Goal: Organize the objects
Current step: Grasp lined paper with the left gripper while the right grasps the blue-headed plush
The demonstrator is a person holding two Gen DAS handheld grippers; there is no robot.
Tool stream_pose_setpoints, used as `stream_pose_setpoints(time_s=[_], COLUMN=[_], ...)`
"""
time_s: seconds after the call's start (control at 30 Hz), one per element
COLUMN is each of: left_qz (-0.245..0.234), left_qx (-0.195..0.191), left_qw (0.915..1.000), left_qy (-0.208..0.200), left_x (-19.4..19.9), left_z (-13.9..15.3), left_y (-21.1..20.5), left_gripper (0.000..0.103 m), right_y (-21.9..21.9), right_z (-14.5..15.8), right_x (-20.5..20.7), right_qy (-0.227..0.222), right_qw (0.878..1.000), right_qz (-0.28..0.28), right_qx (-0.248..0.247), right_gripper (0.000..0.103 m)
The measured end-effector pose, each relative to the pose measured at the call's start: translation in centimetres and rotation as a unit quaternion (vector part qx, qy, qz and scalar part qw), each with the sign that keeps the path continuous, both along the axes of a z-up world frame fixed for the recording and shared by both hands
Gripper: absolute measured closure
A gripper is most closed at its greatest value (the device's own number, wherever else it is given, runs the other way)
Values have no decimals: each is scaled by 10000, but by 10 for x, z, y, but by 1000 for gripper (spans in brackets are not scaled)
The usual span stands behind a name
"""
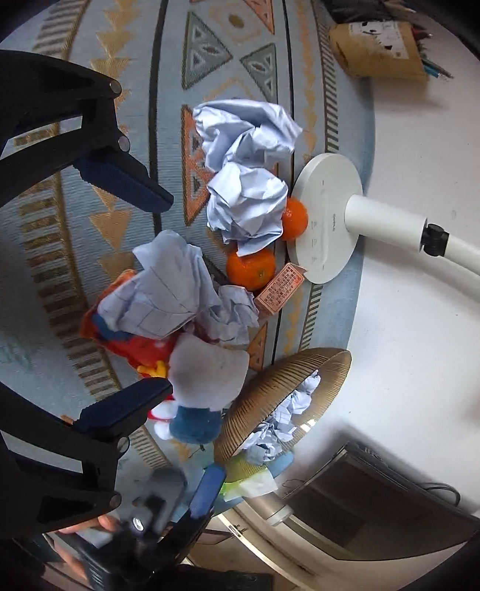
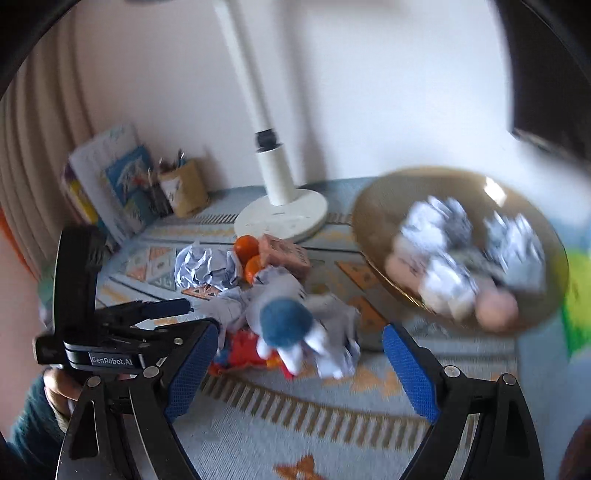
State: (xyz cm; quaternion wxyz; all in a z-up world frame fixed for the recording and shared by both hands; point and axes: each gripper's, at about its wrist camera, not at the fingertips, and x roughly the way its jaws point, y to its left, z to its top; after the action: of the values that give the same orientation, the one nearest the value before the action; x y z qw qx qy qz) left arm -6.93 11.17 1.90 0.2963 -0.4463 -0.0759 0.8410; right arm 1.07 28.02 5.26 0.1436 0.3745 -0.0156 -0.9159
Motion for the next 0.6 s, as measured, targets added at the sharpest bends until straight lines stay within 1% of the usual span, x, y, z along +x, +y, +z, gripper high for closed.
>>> stream_pose_setpoints(time_s=[0.03, 0.07, 0.1, 0.13, 0.17, 0.2, 0.3, 0.37, 0.4, 0.43, 0.47, 0.5, 0.53, 0.6], left_qz=[-30, -52, -17, 13, 18, 2, 55, 198, 279, 360, 451, 546, 762, 1085], left_qx=[-18, -59, -120, -159, -118, -77, -147, -6, 152, 292, 317, 257, 61, -182], left_qw=[10000, 10000, 9999, 9999, 9999, 10000, 9997, 9993, 9987, 9978, 9969, 9961, 9940, 9895], left_qy=[-26, -50, -39, -41, -30, -3, 204, 322, 390, 474, 564, 646, 788, 940], left_x=[-1, -1, -1, -1, -1, 0, 8, 15, 21, 30, 37, 46, 57, 72], left_z=[-2, -5, -6, -8, -8, -7, 2, 13, 20, 26, 31, 33, 34, 30], left_y=[2, 6, 6, 7, 8, 8, 8, 1, -7, -15, -20, -26, -31, -39], left_gripper=[33, 43, 44, 44, 47, 48, 50, 50, 50, 50, 50, 50, 50, 50], right_y=[-7, -13, -21, -23, -24, -24, -18, -9, 0, 4, 10, 19, 25, 41], right_z=[-3, -7, -14, -18, -23, -27, -21, -11, -1, 4, 12, 19, 22, 19], right_x=[-6, -13, -21, -26, -30, -31, -21, -12, -3, 2, 11, 23, 34, 59], right_qy=[-46, -100, -182, -232, -281, -277, -48, 91, 203, 257, 338, 424, 469, 450], right_qw=[9999, 9995, 9989, 9987, 9985, 9987, 9997, 9999, 9994, 9988, 9977, 9965, 9958, 9956], right_qz=[30, 55, 110, 109, 87, 98, 80, 37, 48, 51, 53, 59, 39, -124], right_qx=[125, 280, 408, 431, 452, 423, 224, -44, -291, -414, -579, -722, -780, -810], right_gripper=[18, 29, 41, 46, 57, 61, 68, 68, 68, 68, 68, 68, 68, 68])
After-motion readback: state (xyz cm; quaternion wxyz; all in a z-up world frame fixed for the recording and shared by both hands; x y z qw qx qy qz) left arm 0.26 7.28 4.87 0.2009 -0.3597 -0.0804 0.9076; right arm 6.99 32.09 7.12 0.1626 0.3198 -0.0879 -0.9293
